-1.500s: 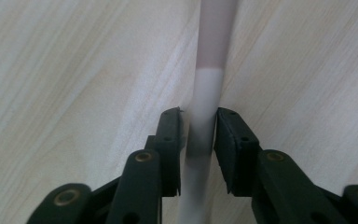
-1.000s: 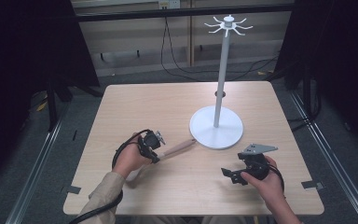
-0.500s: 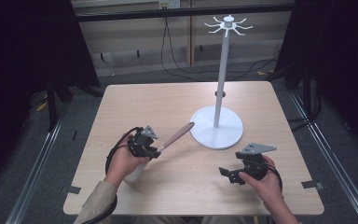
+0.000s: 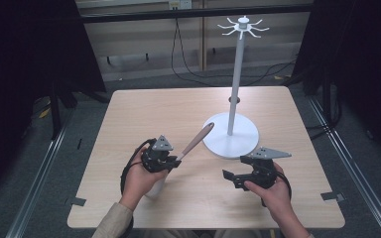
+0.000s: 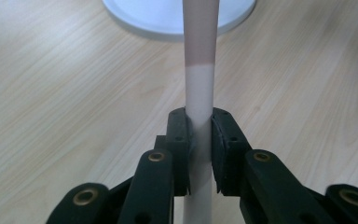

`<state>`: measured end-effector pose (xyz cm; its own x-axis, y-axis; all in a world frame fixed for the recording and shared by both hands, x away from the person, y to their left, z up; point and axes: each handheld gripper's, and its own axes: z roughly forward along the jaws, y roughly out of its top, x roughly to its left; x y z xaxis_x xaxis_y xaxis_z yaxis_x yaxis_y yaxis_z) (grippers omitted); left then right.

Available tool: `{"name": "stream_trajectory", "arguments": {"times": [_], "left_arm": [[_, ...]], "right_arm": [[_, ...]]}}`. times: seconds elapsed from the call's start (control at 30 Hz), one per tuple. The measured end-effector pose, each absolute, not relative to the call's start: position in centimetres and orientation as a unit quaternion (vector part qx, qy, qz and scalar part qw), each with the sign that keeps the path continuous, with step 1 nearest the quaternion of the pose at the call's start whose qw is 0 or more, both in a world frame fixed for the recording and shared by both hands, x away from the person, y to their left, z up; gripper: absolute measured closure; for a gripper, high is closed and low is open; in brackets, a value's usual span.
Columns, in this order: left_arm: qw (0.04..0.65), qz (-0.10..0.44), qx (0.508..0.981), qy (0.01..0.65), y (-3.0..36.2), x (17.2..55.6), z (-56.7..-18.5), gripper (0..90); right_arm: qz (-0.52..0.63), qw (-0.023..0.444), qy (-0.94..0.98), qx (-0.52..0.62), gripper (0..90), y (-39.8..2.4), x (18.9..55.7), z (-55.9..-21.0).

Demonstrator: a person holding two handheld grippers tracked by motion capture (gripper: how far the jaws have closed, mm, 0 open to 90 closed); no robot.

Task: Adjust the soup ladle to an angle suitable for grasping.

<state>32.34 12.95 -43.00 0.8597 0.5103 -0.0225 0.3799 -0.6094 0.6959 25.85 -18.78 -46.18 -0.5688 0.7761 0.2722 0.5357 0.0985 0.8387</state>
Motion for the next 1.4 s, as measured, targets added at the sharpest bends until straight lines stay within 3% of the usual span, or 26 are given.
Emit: {"name": "stream_trajectory", "arguments": {"times": [0.43, 0.77, 0.87, 1.4], "left_arm": [[0.412, 0.09, 0.872, 0.249, 10.6, 31.0, -42.9, 78.9], [0.43, 0.087, 0.867, 0.236, 9.1, 30.5, -42.5, 78.8], [0.434, 0.087, 0.866, 0.232, 8.8, 30.5, -42.3, 78.8], [0.455, 0.094, 0.855, 0.228, 7.6, 30.1, -41.6, 78.8]], "right_arm": [[0.547, 0.121, 0.696, 0.449, 27.3, -16.2, 26.4, -44.8], [0.573, 0.111, 0.674, 0.452, 45.9, -14.6, 27.1, -43.5], [0.575, 0.107, 0.672, 0.454, 45.9, -14.5, 27.1, -43.4], [0.603, 0.08, 0.64, 0.469, 69.8, -14.5, 27.7, -42.7]]}}
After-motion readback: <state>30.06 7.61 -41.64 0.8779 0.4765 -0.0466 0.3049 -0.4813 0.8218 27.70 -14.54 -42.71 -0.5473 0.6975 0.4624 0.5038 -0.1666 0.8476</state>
